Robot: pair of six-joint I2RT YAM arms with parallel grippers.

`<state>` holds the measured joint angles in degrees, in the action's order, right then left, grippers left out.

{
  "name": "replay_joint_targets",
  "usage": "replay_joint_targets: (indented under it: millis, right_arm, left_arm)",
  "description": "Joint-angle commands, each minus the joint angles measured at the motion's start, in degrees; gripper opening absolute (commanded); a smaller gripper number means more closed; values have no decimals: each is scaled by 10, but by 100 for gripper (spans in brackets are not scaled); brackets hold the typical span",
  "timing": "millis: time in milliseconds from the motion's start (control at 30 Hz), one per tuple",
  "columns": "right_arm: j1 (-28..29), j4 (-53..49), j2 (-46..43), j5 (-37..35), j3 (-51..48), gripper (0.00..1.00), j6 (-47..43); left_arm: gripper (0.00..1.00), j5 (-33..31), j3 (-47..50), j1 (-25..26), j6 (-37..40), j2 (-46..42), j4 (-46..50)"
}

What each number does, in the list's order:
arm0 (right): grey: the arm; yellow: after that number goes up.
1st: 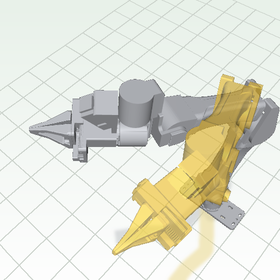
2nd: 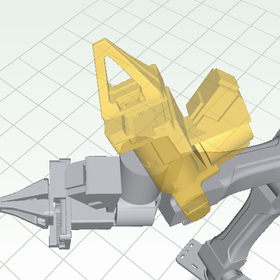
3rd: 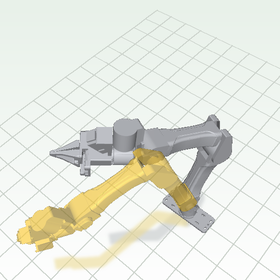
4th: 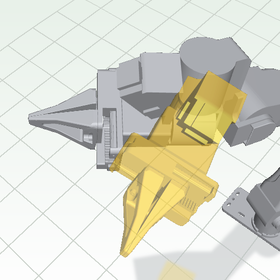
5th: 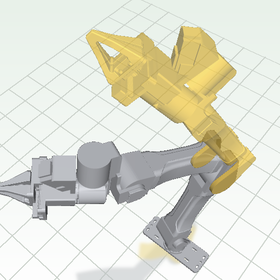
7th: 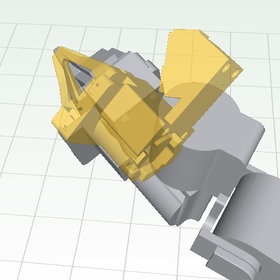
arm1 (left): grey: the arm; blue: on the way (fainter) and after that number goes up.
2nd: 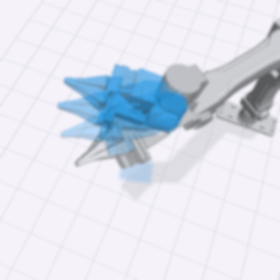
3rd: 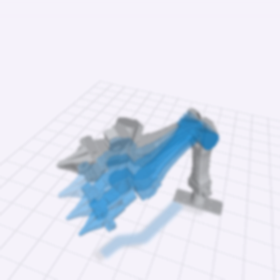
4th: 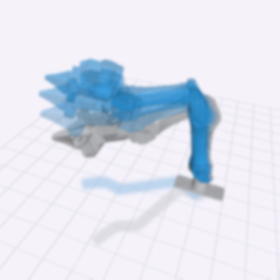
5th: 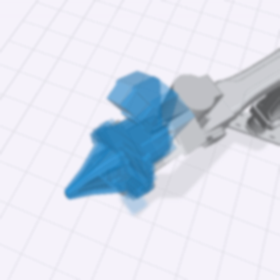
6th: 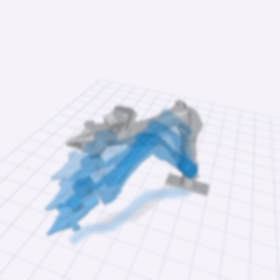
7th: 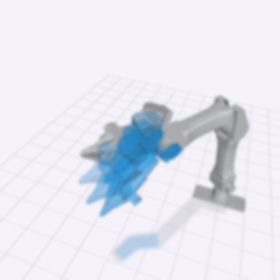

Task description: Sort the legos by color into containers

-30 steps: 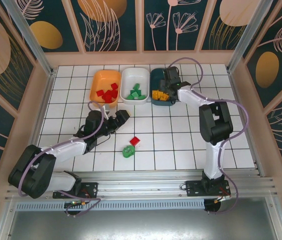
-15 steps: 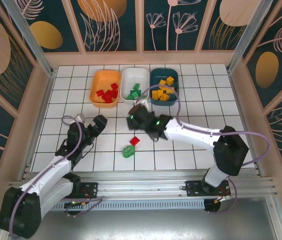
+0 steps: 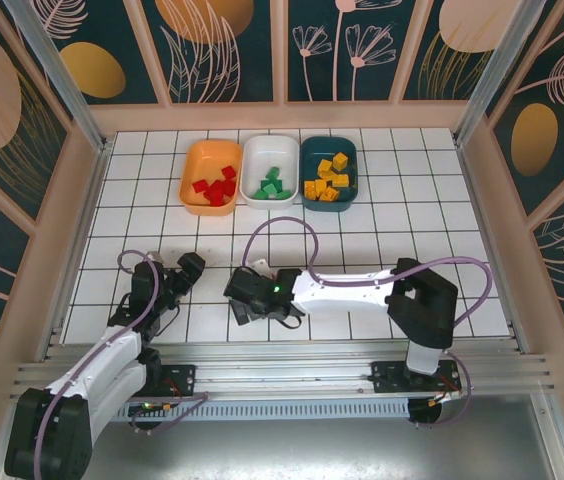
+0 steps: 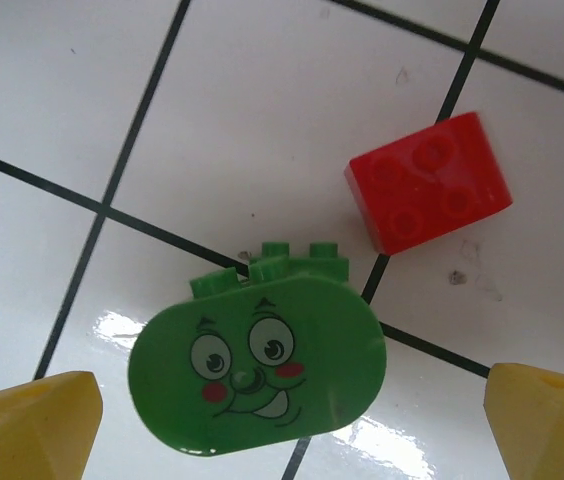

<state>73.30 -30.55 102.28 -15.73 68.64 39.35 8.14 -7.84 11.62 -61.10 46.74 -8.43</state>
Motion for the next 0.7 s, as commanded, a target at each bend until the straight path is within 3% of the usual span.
replay_joint_targets:
  millis: [0, 667]
  right_arm:
    - [4, -15, 10, 9, 17, 98, 3]
    - [-21, 28, 42, 27, 16, 74, -51]
  left_arm:
    - [98, 12, -2, -3, 11, -7, -4]
    - [99, 5, -7, -4, 19, -13, 9]
